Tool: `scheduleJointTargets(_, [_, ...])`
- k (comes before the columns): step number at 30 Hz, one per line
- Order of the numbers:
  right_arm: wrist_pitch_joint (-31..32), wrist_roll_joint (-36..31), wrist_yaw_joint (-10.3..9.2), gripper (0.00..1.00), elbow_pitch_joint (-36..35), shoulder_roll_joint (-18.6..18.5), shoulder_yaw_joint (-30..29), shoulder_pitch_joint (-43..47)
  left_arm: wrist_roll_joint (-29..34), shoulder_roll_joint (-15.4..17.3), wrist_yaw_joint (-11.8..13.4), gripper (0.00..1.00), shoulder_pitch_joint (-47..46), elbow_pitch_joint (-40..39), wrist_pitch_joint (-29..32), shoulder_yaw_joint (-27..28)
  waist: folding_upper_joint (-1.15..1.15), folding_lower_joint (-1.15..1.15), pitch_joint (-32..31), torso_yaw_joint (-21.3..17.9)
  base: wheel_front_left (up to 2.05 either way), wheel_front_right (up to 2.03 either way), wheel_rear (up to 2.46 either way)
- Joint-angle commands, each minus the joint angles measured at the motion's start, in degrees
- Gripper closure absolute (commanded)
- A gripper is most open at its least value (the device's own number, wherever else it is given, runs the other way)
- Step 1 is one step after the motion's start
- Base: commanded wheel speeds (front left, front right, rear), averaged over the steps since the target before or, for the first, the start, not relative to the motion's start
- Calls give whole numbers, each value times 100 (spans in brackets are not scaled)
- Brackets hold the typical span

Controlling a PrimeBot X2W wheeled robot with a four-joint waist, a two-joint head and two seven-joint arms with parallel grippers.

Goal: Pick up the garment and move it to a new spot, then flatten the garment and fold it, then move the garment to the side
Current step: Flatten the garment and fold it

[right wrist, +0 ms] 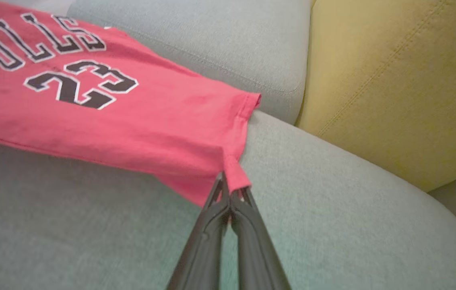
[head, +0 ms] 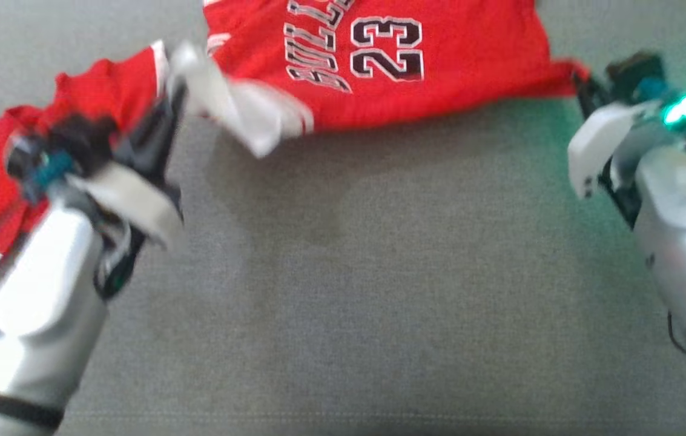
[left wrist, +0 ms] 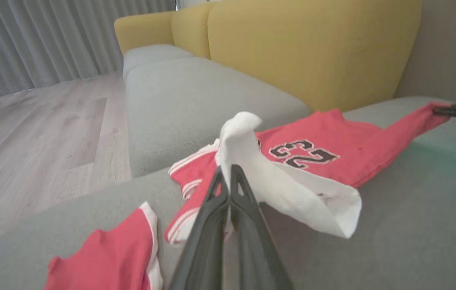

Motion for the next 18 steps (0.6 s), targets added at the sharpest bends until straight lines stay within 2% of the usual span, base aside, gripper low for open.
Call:
scheduleJointTargets(1, [24, 102, 22, 100, -92, -30, 174, 50, -14, 323, 10, 100, -144, -188, -28, 123, 0, 0, -166, 16, 0, 0, 0])
scheduleJointTargets(10, [524, 1022, 22, 100, -207, -511, 1616, 717, -109, 798, 10, 100, 613, -173, -28, -861, 0, 0, -639, 79, 0, 0, 0])
scheduleJointTargets(18, [1461, 2417, 22, 100, -1060, -1080, 2726, 1359, -333, 1058, 9, 100, 1053, -156, 148, -1275, 0, 0, -1085, 55, 0, 0, 0])
